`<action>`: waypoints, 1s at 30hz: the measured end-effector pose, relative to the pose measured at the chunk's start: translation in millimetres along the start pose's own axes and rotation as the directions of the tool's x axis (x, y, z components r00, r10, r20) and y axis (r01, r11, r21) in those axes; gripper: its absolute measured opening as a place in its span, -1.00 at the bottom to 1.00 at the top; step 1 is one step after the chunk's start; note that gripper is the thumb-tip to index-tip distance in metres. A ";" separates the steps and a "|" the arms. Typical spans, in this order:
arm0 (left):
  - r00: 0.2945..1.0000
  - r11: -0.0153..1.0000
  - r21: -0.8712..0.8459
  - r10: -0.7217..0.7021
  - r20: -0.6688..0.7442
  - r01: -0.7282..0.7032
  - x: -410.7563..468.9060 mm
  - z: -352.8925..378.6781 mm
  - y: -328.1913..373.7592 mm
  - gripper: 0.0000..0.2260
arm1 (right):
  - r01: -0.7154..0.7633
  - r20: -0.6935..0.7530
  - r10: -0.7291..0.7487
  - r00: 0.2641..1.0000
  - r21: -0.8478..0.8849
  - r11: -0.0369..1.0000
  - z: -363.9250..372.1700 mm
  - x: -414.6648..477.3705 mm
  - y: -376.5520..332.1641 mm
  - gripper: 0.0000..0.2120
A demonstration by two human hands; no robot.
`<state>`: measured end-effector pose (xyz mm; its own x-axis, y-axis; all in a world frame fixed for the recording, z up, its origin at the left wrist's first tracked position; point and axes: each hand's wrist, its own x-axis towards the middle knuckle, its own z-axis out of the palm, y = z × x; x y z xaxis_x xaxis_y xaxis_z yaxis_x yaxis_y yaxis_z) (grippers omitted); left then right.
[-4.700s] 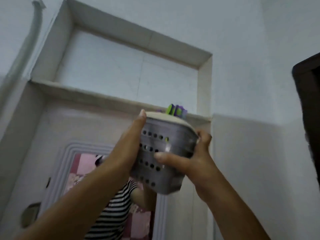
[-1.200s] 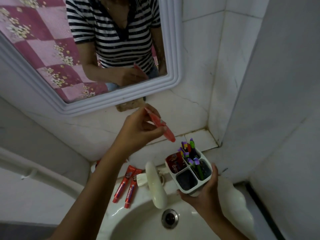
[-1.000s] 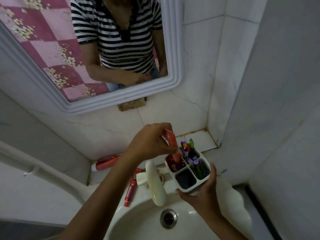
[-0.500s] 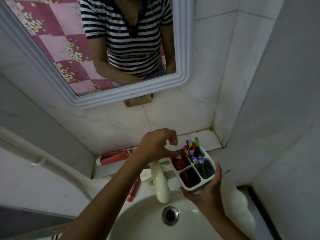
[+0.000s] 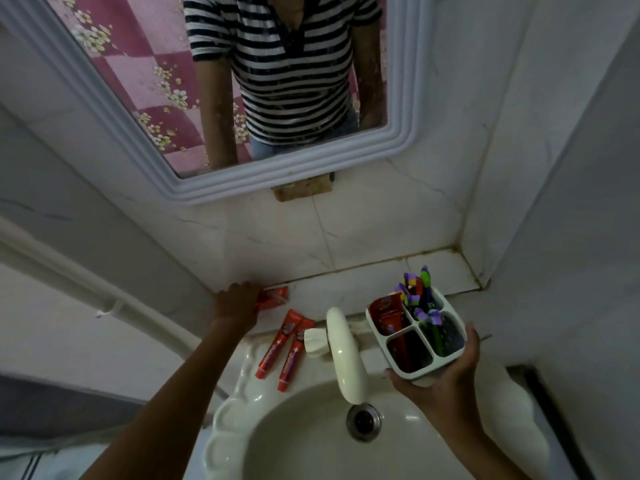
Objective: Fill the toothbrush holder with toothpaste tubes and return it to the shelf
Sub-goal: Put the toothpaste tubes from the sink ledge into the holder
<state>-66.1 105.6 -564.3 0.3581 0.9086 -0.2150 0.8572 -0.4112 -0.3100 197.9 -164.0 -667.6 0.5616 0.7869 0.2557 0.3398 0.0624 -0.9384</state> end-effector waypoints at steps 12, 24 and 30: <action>0.869 0.704 -0.622 -0.012 -0.494 -0.344 -42.7 -108.4 7.2 -0.83 | -0.036 0.038 0.037 0.999 -0.024 0.999 26.0 10.1 2.8 0.43; 0.758 0.334 -0.715 0.504 -0.415 -0.614 -85.0 -198.1 158.7 -0.79 | -0.137 0.001 0.137 0.991 -0.019 0.990 19.9 8.1 0.3 0.40; 0.705 0.538 -0.459 0.583 -0.403 -0.707 -80.2 -178.0 196.4 -0.77 | -0.121 0.000 0.121 0.993 0.003 0.993 3.3 5.4 -10.3 0.35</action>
<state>139.5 -35.0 -443.1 0.9018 0.4301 0.0412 0.3772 -0.8302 0.4104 195.0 -158.3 -657.4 0.5982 0.7890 0.1403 0.2673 -0.0314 -0.9631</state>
